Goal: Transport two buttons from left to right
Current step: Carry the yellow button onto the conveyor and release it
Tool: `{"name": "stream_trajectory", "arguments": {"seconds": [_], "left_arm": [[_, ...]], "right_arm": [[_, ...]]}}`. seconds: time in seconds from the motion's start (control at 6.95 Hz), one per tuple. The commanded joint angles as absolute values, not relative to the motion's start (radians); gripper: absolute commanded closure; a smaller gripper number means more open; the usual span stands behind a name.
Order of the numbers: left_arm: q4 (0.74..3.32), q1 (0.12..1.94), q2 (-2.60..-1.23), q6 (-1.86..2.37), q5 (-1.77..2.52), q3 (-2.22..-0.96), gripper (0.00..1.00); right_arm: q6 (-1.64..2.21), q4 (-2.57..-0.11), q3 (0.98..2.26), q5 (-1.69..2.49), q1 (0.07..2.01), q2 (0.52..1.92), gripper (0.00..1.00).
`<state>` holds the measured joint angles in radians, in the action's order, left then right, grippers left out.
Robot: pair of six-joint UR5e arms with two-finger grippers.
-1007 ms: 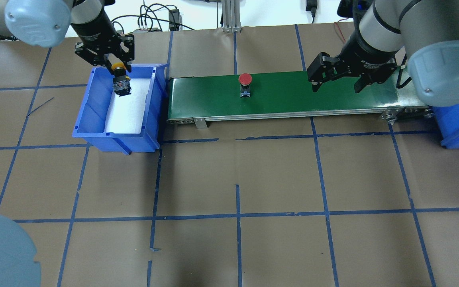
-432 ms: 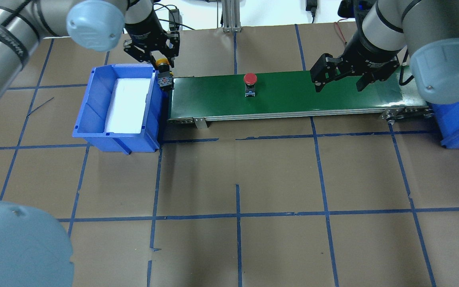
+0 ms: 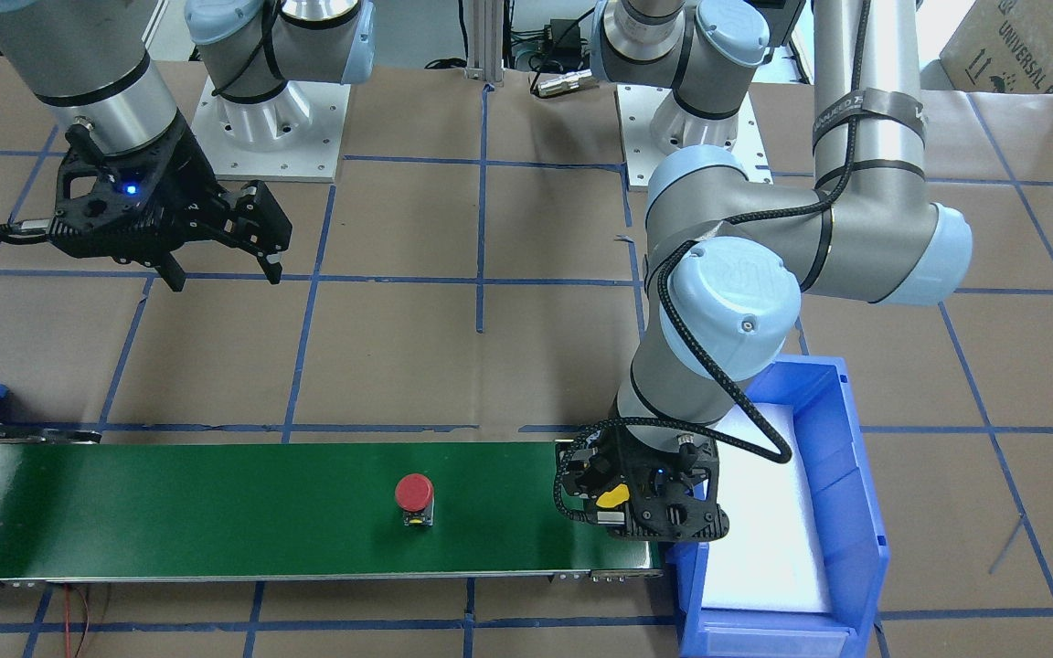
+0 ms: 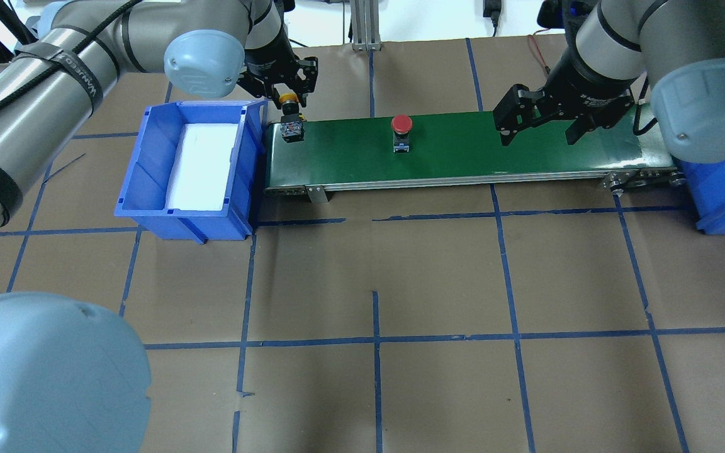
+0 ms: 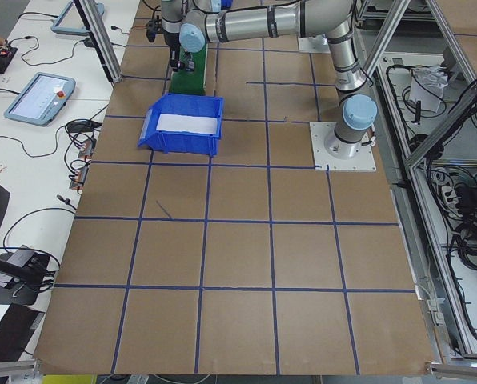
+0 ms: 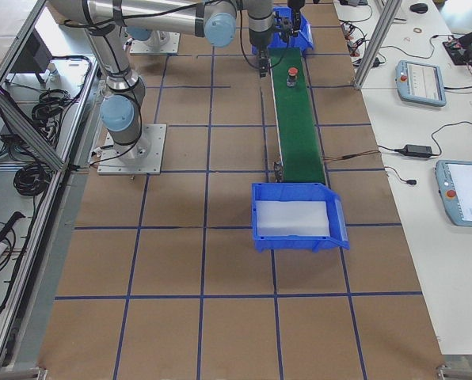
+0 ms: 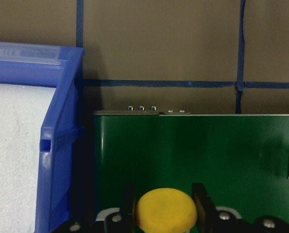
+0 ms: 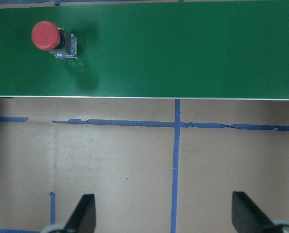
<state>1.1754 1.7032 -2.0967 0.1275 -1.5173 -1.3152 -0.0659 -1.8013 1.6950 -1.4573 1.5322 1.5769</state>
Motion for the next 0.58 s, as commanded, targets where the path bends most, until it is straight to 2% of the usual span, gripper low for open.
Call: {"name": "stream_trajectory", "arguments": {"seconds": [0.0, 0.43], "left_arm": [[1.135, 1.704, -2.12, 0.115, -1.517, -1.354, 0.71], [1.08, 1.704, -2.144, 0.078, -1.528, -1.391, 0.7]], "right_arm": [[-0.067, -1.801, 1.692, -1.459, 1.531, 1.577, 0.0], [-0.067, -1.799, 1.695, -1.457, 1.531, 1.577, 0.0]]}}
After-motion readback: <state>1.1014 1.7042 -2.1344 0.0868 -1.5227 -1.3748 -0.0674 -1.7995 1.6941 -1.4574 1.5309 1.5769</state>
